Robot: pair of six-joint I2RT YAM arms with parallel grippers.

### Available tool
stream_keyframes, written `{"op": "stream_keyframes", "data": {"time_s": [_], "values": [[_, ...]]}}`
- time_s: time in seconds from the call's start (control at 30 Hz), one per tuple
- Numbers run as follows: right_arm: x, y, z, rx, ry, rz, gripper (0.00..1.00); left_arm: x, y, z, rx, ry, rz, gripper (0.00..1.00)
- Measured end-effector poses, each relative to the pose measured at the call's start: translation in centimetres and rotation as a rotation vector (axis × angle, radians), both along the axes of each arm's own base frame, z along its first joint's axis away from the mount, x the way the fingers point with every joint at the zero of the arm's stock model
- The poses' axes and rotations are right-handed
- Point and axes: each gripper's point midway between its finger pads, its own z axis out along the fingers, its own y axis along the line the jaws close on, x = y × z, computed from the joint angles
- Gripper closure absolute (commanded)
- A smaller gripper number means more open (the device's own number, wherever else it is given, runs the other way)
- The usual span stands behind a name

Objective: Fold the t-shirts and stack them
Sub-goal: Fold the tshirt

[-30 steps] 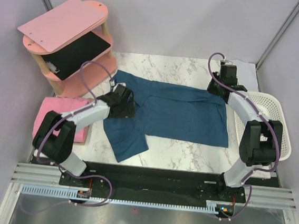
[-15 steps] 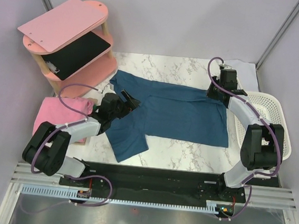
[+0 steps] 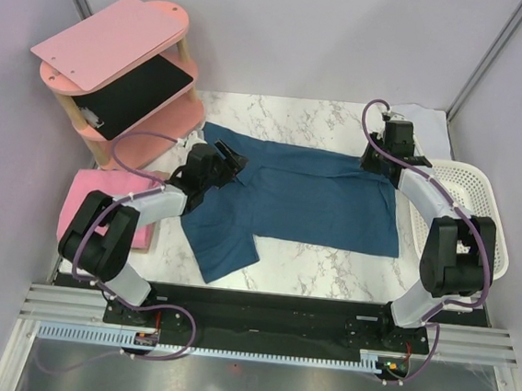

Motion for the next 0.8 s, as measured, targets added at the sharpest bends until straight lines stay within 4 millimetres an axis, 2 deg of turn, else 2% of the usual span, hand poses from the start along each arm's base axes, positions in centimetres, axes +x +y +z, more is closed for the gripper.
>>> {"op": "stream_keyframes", "data": {"time_s": [0.1,0.2,0.4,0.53,0.8], "values": [[0.0,0.0,0.0,-0.002,0.0,0.002,0.8,0.8,0.0,0.0,0.008,0.005,0.011,0.29],[0.0,0.0,-0.1,-0.005,0.0,0.004,0.8,0.7,0.3,-0.4,0.02,0.02,0.02,0.3],[0.0,0.1,-0.9,-0.001,0.02,0.011,0.8,-1.3,1.9,-0.8,0.06,0.048,0.049,0.3],[0.0,0.3,-1.6,0.004,0.039,0.018,0.8,-1.5,2.6,-0.3,0.087,0.035,0.066,0.3],[-0.1,0.4,-1.9,0.01,0.047,0.026,0.8,-0.8,2.4,-3.5,0.132,0.111,0.065,0.31]]}}
